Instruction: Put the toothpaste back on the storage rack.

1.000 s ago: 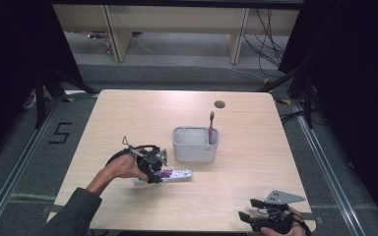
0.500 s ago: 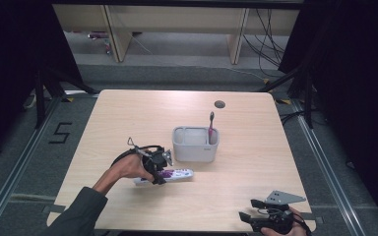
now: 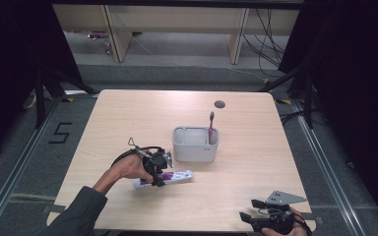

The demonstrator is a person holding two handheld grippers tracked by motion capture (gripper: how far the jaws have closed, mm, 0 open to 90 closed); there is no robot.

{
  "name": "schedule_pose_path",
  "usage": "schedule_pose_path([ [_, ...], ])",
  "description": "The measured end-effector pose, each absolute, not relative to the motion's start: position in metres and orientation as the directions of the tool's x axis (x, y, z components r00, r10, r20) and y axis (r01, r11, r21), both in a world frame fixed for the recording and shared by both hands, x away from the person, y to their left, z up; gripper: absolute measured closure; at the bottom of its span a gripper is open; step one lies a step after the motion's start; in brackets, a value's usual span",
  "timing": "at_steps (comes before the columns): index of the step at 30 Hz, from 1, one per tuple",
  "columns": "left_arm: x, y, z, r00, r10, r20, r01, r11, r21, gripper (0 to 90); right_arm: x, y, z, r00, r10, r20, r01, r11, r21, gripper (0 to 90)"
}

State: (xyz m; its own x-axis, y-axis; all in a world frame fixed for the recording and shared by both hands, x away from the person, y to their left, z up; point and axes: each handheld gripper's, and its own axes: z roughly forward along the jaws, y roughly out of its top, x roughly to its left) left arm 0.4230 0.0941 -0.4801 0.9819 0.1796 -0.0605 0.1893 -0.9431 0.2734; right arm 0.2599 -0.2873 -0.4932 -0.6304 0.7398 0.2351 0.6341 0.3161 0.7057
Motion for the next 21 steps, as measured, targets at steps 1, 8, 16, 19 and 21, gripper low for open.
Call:
schedule_pose_path([
  [1, 0.422, 0.094, -0.480, 0.981, 0.181, -0.062, 0.191, -0.943, 0.272, 59.4, 0.260, -0.287, -0.493, -0.631, 0.740, 0.234, 0.634, 0.317, 0.706, 31.6],
  [8, 0.414, 0.091, -0.473, 0.981, 0.175, -0.088, 0.192, -0.945, 0.266, 74.6, 0.261, -0.288, -0.494, -0.641, 0.736, 0.216, 0.620, 0.331, 0.711, 31.8],
  [16, 0.409, 0.081, -0.473, 0.981, 0.191, -0.045, 0.196, -0.959, 0.205, 74.4, 0.259, -0.286, -0.493, -0.624, 0.741, 0.247, 0.645, 0.311, 0.698, 31.8],
  [19, 0.408, 0.079, -0.476, 0.980, 0.193, -0.040, 0.197, -0.962, 0.190, 73.9, 0.261, -0.288, -0.494, -0.638, 0.736, 0.227, 0.627, 0.325, 0.708, 31.8],
  [21, 0.407, 0.078, -0.477, 0.978, 0.203, -0.044, 0.208, -0.961, 0.184, 73.8, 0.260, -0.288, -0.494, -0.639, 0.735, 0.226, 0.625, 0.326, 0.709, 31.8],
])
